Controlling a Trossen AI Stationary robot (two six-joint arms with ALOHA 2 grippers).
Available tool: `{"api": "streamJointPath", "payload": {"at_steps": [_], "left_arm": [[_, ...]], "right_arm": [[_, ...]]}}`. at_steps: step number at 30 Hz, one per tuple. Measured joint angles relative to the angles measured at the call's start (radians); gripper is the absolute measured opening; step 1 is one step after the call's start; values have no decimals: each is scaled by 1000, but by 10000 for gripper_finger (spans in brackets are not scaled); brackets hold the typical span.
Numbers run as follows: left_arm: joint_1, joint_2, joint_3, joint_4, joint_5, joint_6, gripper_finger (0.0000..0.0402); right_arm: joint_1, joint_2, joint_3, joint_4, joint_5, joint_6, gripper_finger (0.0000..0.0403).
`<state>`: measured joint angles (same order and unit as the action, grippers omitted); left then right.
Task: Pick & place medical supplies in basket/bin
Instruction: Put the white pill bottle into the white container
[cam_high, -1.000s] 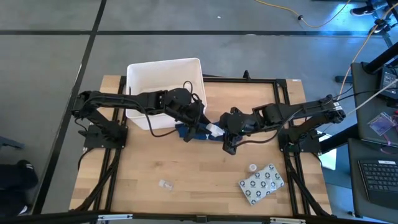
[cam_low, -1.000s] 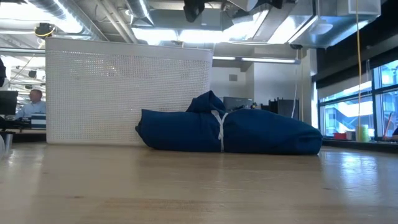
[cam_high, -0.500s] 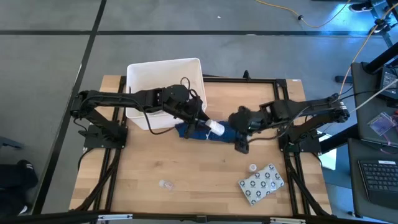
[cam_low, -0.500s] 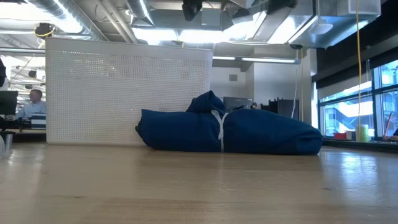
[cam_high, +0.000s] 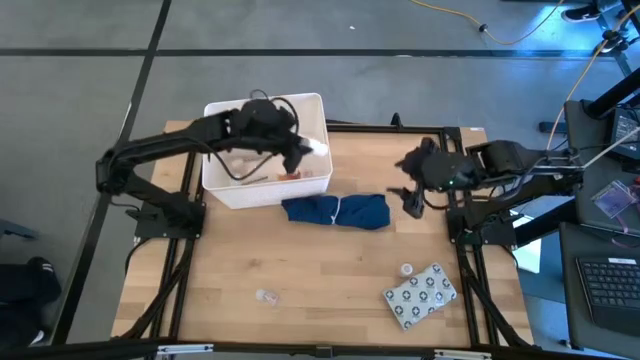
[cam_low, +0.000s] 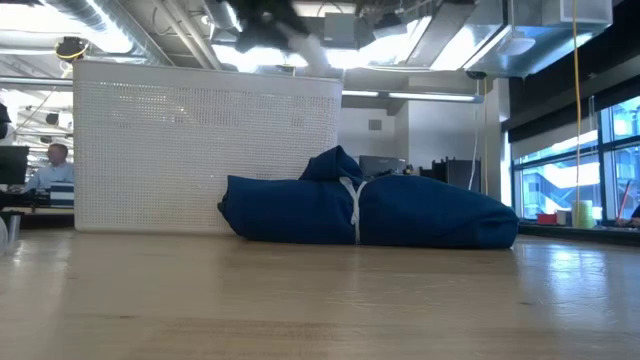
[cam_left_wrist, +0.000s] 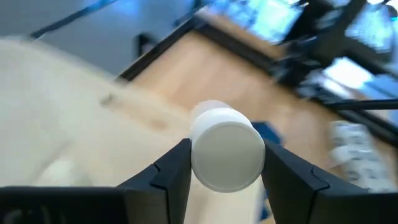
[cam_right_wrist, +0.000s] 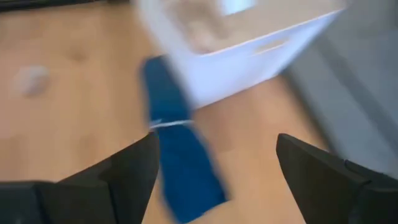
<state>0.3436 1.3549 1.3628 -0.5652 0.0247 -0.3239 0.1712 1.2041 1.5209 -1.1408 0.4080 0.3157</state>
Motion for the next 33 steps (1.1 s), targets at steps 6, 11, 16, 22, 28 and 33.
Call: {"api": "streamJointPath", "payload": {"at_steps": [6, 11, 16, 22, 28, 33], "left_arm": [[160, -15, 0, -151, -41, 27, 161], [296, 13, 0, -220, -23, 110, 159], [398, 73, 0, -250, 21, 209, 161], [441, 164, 0, -262, 24, 289, 158], [423, 262, 0, -272, 50, 337, 159], [398, 344, 0, -270, 11, 372, 160]], "right_arm": [[-67, 15, 0, 32, 269, -64, 318], [-198, 57, 0, 106, 192, -78, 318], [-333, 125, -1, 217, -16, -153, 318], [-460, 215, -1, 380, -216, -220, 318], [-558, 278, -1, 427, -338, -181, 318], [-588, 308, -1, 427, -384, -159, 318]]}}
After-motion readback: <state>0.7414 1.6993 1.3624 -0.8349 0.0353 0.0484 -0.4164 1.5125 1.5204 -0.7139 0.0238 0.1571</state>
